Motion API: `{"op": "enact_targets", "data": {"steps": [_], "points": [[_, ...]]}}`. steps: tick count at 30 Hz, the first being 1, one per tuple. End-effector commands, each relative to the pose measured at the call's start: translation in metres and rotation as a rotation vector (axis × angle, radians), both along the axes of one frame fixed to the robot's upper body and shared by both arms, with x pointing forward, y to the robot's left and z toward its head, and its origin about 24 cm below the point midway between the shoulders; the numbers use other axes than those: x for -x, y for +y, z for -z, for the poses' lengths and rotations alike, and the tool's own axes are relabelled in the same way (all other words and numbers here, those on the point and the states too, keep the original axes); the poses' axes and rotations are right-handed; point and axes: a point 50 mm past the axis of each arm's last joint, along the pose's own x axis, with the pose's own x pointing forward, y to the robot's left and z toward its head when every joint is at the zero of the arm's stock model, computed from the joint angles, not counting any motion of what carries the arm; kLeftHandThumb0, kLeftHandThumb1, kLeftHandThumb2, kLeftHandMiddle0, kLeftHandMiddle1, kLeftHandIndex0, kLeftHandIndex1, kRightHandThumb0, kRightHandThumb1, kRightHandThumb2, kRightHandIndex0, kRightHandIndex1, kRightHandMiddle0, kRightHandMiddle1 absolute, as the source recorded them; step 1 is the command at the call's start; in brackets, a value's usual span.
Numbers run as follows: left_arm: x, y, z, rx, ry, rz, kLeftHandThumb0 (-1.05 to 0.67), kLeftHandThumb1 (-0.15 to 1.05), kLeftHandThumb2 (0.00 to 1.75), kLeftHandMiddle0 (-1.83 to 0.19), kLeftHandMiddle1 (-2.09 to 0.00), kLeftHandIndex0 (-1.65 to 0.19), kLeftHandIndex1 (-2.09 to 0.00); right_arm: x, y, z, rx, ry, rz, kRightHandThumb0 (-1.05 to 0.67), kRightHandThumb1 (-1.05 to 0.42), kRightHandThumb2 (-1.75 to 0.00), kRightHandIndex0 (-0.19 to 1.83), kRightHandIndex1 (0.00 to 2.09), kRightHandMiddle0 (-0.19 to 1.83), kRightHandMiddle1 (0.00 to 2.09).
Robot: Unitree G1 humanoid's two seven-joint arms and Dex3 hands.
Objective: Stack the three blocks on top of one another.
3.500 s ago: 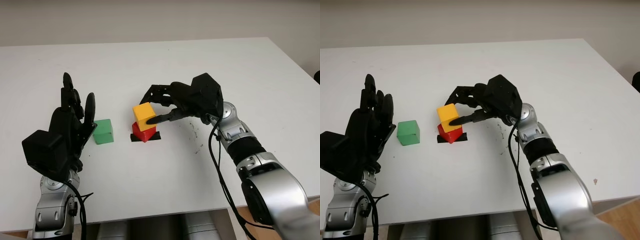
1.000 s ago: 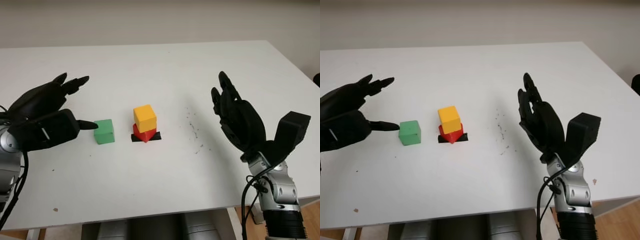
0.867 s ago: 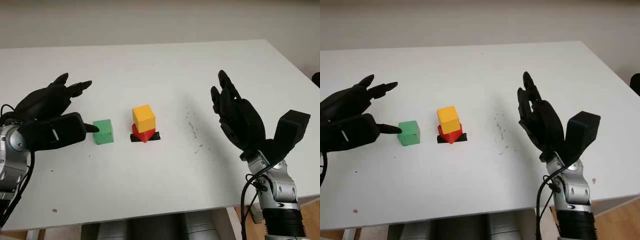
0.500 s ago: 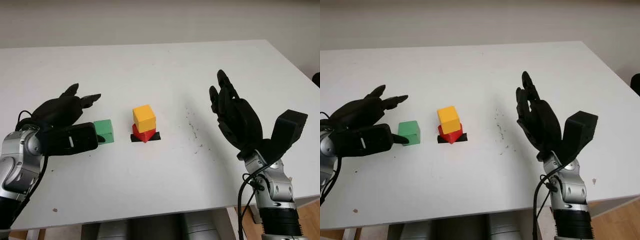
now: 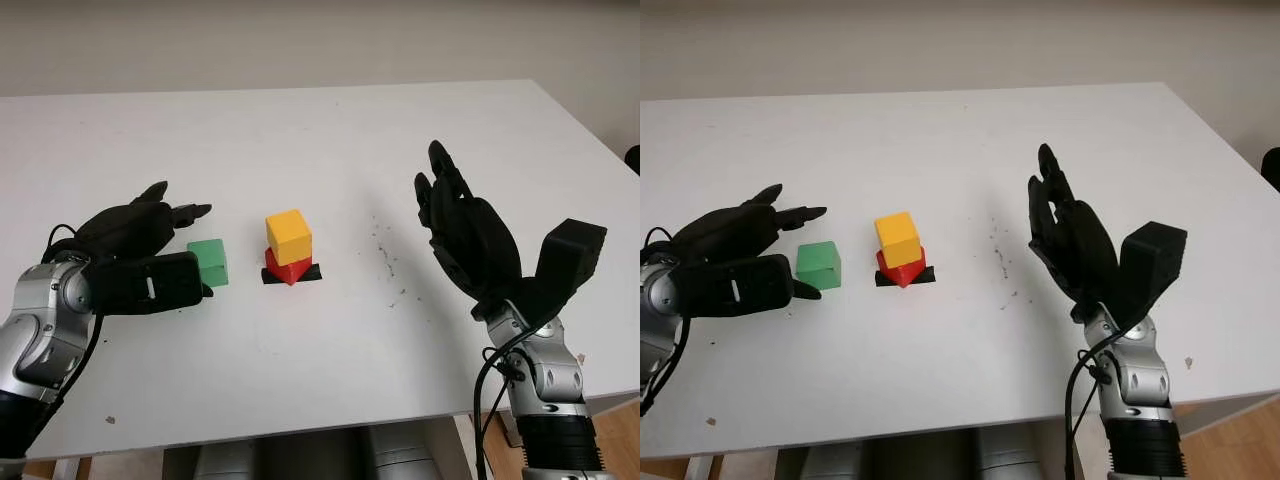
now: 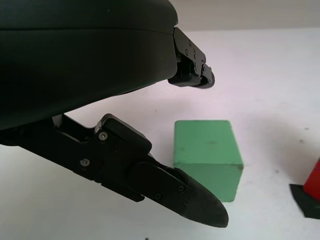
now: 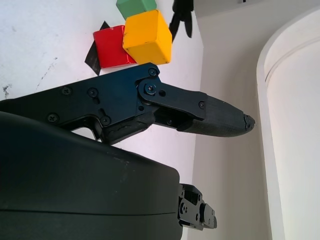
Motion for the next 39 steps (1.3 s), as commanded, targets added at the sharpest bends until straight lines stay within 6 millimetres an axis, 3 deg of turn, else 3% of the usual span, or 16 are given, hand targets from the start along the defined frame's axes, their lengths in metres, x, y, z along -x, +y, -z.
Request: {"op": "enact_targets", "data": {"steps": [1, 14, 29, 30, 34, 39], "points": [[0.001, -0.001, 0.004, -0.008, -0.009, -0.002, -0.71, 0.85, 0.05, 0.19, 0.00, -0.35, -0.10, -0.003, -0.001, -0.006, 0.017, -0.027, -0.003, -0.73, -1.05, -0.70, -0.19, 0.00, -0.19, 0.00], [0.001, -0.003, 0.019, -0.029, -0.100, -0.002, -0.55, 0.89, 0.06, 0.07, -0.07, -0.62, -0.19, -0.002, -0.004, -0.008, 0.021, -0.042, 0.016, -0.69, -1.05, -0.67, -0.19, 0.00, -0.19, 0.00], [0.000, -0.005, 0.026, -0.088, -0.092, 0.013, -0.62, 0.86, 0.05, -0.04, -0.08, -0.70, -0.27, -0.001, -0.006, -0.009, -0.012, -0.041, 0.046, -0.69, -1.05, -0.64, -0.19, 0.00, -0.19, 0.03], [0.000, -0.005, 0.026, -0.087, -0.093, 0.015, -0.61, 0.87, 0.05, -0.06, -0.07, -0.69, -0.31, -0.001, -0.006, -0.008, -0.013, -0.040, 0.045, -0.69, -1.05, -0.64, -0.19, 0.00, -0.19, 0.03], [0.000, -0.006, 0.026, -0.050, -0.089, 0.027, -0.49, 0.94, 0.06, -0.10, -0.06, -0.55, -0.83, -0.001, -0.006, -0.008, -0.021, -0.039, 0.039, -0.68, -1.05, -0.64, -0.19, 0.00, -0.19, 0.01], [0.000, -0.008, 0.022, 0.033, -0.136, 0.044, -0.38, 0.99, 0.05, -0.15, -0.06, -0.41, -1.32, -0.001, -0.006, -0.008, -0.010, -0.039, 0.047, -0.68, -1.05, -0.62, -0.19, 0.00, -0.19, 0.02]]}}
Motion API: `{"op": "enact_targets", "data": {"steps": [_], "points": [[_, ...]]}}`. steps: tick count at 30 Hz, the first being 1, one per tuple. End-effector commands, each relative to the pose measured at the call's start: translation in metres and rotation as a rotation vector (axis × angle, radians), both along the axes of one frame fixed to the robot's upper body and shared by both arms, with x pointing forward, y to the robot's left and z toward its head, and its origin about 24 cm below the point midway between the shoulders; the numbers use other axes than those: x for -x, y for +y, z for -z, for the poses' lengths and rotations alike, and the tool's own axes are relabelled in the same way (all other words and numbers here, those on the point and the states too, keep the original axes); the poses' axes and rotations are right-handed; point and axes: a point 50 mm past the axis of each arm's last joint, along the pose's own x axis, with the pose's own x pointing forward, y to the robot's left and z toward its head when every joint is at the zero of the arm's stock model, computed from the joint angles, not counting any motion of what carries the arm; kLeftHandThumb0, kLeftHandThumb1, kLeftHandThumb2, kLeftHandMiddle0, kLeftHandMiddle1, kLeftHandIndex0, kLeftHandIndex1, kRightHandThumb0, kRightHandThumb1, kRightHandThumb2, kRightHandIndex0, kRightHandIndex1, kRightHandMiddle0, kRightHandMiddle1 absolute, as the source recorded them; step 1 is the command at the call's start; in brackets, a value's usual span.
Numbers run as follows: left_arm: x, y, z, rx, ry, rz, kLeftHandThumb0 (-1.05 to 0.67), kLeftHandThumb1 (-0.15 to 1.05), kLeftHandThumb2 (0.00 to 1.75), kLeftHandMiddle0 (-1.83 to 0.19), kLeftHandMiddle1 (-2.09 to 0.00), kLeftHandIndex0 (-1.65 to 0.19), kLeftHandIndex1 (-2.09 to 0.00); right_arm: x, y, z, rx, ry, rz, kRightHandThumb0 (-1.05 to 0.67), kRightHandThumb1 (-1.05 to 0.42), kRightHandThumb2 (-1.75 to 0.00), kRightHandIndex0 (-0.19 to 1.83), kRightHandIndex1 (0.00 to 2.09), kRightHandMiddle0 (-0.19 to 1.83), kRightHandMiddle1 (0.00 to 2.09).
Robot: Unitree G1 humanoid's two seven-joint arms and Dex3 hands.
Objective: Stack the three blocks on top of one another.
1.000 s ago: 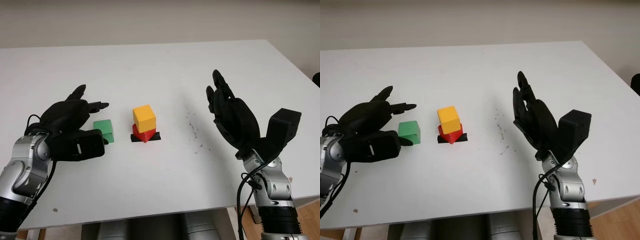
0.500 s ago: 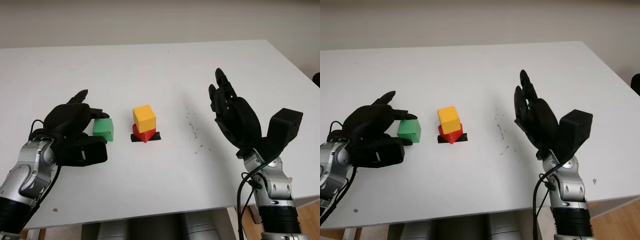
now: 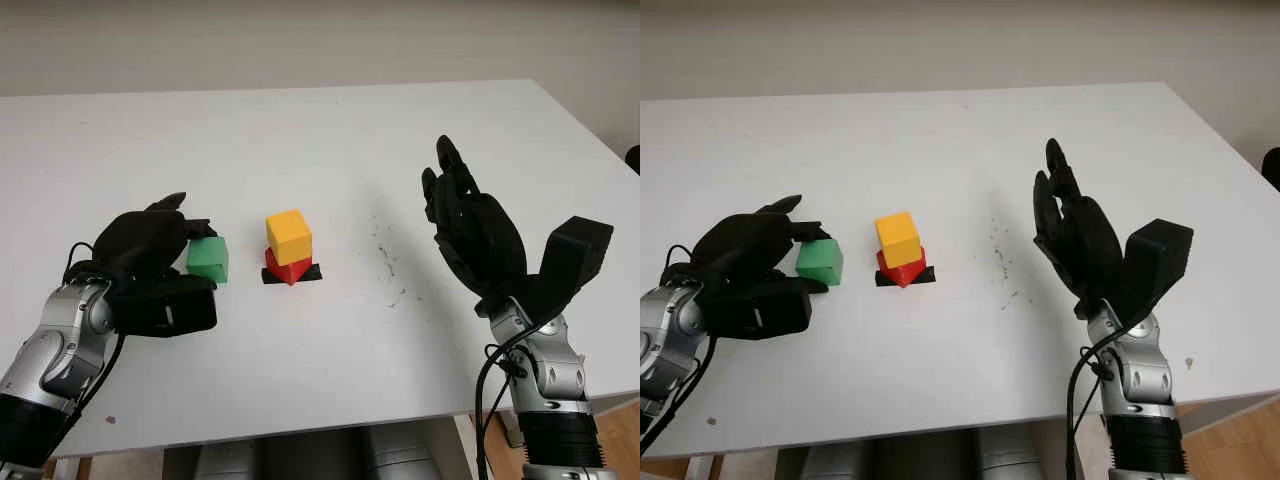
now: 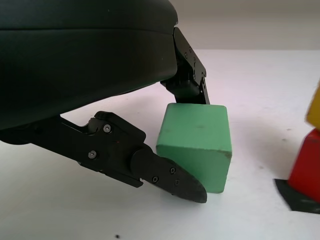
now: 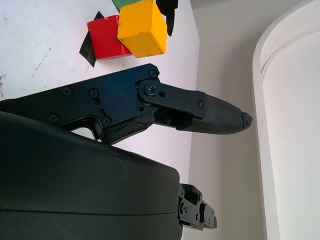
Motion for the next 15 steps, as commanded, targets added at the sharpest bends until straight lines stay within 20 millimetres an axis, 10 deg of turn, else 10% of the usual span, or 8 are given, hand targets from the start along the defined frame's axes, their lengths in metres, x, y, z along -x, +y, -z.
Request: {"op": "enact_targets", "data": {"steps": [1, 15], "points": [[0.000, 0.002, -0.004, 0.031, -0.040, -0.005, -0.37, 1.00, 0.06, -0.15, -0.06, -0.39, -1.34, -0.001, 0.000, -0.006, 0.009, -0.025, 0.003, -0.68, -1.05, -0.61, -0.19, 0.00, -0.19, 0.03], [0.009, 0.008, -0.024, 0.241, -0.070, 0.081, -0.32, 1.01, 0.05, -0.17, -0.05, -0.33, -1.48, 0.000, 0.005, -0.004, 0.004, 0.055, 0.006, -0.61, -1.05, -0.45, -0.19, 0.00, -0.17, 0.03]]}}
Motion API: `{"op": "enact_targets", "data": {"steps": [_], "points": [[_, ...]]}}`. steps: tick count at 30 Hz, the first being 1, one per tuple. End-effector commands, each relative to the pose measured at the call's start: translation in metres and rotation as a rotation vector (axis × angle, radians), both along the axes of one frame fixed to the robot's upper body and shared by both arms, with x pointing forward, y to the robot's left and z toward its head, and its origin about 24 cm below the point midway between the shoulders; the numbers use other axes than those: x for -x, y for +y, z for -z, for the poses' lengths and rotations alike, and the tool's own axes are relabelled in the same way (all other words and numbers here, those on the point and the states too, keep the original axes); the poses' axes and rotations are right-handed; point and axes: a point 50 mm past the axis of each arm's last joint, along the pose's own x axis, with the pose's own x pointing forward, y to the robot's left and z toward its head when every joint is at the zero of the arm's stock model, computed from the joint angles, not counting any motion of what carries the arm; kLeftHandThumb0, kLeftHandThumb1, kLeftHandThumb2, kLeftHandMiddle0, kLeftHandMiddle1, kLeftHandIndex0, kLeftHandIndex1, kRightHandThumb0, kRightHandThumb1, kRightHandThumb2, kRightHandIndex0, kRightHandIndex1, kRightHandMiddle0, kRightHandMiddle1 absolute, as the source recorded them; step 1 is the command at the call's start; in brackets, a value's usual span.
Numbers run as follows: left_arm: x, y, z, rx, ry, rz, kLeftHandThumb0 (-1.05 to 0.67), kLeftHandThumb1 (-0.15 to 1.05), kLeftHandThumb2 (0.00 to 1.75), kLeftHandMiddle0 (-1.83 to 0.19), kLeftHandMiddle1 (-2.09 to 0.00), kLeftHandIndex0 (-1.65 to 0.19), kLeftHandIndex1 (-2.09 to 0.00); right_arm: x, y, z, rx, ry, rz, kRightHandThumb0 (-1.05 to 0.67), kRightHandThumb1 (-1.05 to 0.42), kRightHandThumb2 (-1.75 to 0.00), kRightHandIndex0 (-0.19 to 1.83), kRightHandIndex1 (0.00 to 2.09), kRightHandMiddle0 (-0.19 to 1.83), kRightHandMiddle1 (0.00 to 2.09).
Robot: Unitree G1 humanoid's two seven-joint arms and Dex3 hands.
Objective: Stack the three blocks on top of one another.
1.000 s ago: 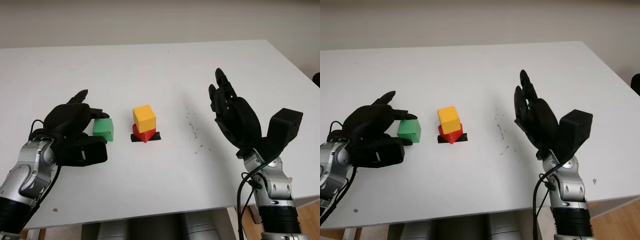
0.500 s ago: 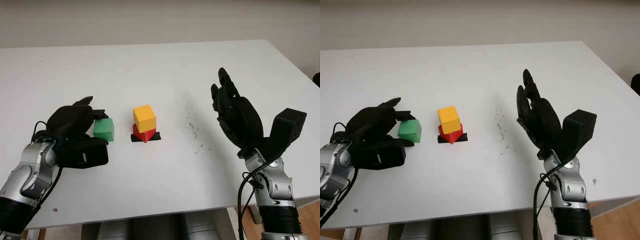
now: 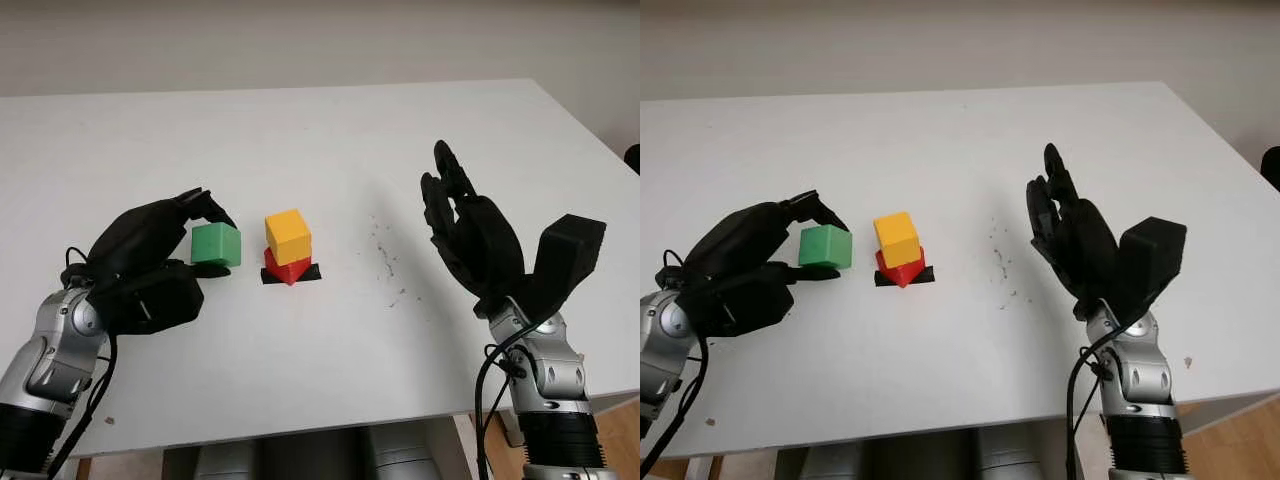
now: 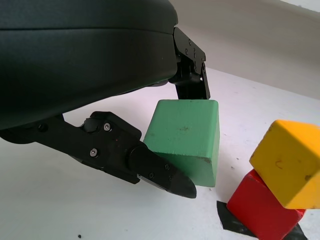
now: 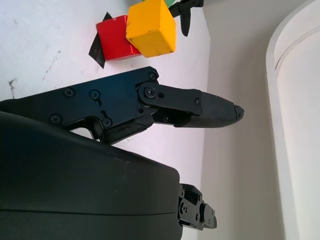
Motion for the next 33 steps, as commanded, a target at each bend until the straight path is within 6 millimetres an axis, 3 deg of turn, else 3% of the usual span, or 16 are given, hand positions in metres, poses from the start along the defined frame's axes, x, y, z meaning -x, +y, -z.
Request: {"op": "enact_targets", "data": {"steps": [1, 8, 14, 22, 28, 33], "points": [[0.002, 0.003, -0.015, -0.004, -0.043, 0.011, -0.32, 1.01, 0.05, -0.17, -0.05, -0.33, -1.48, 0.000, 0.002, -0.006, -0.011, -0.015, 0.000, -0.61, -1.05, -0.44, -0.19, 0.00, -0.17, 0.04], [-0.001, 0.011, -0.042, 0.046, -0.049, 0.017, -0.33, 0.99, 0.05, -0.17, -0.05, -0.34, -1.44, 0.002, 0.005, -0.005, -0.013, -0.015, 0.000, -0.58, -1.05, -0.42, -0.19, 0.00, -0.18, 0.04], [-0.011, 0.009, -0.080, -0.048, -0.024, 0.083, -0.31, 0.98, 0.05, -0.17, -0.05, -0.36, -1.41, 0.001, 0.006, -0.005, -0.018, -0.018, 0.003, -0.58, -1.05, -0.39, -0.19, 0.00, -0.17, 0.05], [-0.030, -0.010, -0.125, -0.162, 0.020, 0.207, -0.31, 0.94, 0.05, -0.20, -0.06, -0.41, -1.39, 0.001, 0.011, -0.005, -0.019, -0.022, -0.008, -0.55, -1.05, -0.42, -0.19, 0.00, -0.18, 0.05], [-0.043, -0.027, -0.142, -0.187, 0.089, 0.249, -0.37, 0.93, 0.05, -0.24, -0.06, -0.47, -1.33, 0.001, 0.013, -0.005, -0.019, -0.020, -0.014, -0.61, -1.05, -0.44, -0.19, 0.00, -0.19, 0.04], [-0.051, -0.043, -0.148, -0.206, 0.120, 0.311, -0.39, 0.95, 0.06, -0.24, -0.05, -0.43, -1.45, 0.000, 0.014, -0.005, -0.022, -0.049, -0.035, -0.67, -1.05, -0.55, -0.19, 0.00, -0.19, 0.00]]}}
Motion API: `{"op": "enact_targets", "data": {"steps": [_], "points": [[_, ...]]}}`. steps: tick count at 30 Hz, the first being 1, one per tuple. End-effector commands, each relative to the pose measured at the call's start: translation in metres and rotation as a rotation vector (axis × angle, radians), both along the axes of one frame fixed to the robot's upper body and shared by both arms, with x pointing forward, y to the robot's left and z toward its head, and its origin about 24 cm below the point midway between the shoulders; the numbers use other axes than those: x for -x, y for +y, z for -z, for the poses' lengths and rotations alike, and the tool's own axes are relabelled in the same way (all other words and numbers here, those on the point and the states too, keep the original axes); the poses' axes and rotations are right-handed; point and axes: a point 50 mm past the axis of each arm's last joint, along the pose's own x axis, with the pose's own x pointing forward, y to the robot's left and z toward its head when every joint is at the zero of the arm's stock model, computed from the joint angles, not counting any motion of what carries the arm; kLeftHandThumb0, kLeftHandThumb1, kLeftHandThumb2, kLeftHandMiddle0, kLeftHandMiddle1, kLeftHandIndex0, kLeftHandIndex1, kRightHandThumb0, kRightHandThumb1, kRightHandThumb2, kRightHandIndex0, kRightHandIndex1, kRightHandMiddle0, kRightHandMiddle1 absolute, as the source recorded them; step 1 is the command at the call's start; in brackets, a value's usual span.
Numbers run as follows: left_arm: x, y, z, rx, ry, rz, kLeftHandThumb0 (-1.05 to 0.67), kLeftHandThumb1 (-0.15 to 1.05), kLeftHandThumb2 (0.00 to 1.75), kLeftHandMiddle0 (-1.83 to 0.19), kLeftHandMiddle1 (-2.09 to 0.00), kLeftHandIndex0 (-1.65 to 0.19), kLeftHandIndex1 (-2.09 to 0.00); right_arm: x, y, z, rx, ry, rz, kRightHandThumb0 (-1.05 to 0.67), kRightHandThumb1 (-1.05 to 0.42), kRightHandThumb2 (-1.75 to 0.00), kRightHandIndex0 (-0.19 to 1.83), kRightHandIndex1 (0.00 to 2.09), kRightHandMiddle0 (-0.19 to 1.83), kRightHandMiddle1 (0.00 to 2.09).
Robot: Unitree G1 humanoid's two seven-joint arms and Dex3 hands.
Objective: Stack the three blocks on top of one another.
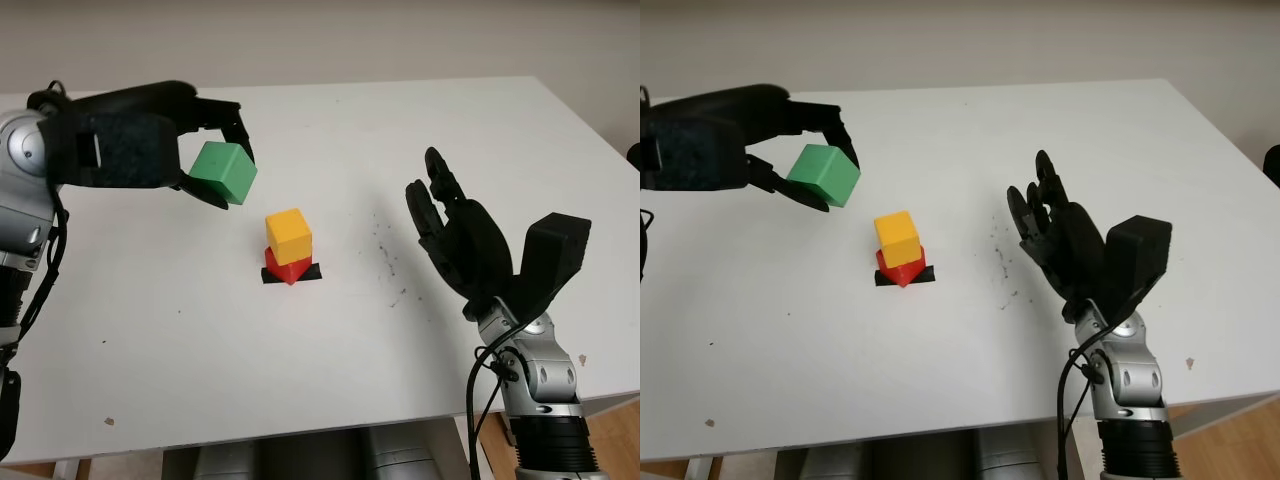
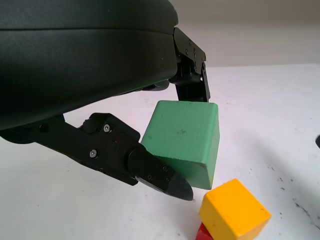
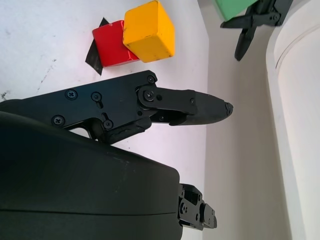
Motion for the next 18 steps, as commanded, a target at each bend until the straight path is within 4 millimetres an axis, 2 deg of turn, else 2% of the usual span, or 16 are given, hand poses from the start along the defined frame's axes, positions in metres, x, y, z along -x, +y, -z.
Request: {"op": "enact_targets", "data": {"steps": [1, 11, 18], "points": [[-0.003, -0.010, -0.008, 0.005, -0.011, 0.033, -0.39, 0.95, 0.05, -0.24, -0.05, -0.42, -1.48, -0.002, 0.002, -0.004, -0.008, -0.034, -0.013, -0.67, -1.05, -0.57, -0.19, 0.00, -0.19, 0.00], [-0.018, -0.033, -0.001, -0.044, 0.016, 0.109, -0.35, 0.94, 0.05, -0.25, -0.06, -0.39, -1.63, -0.004, 0.002, -0.002, -0.011, -0.048, -0.007, -0.68, -1.05, -0.62, -0.19, 0.00, -0.19, 0.01], [-0.017, -0.047, 0.006, -0.033, 0.071, 0.176, -0.36, 0.93, 0.05, -0.25, -0.05, -0.39, -1.58, -0.005, 0.003, -0.001, 0.014, -0.042, -0.010, -0.68, -1.05, -0.61, -0.19, 0.00, -0.19, 0.00]]}}
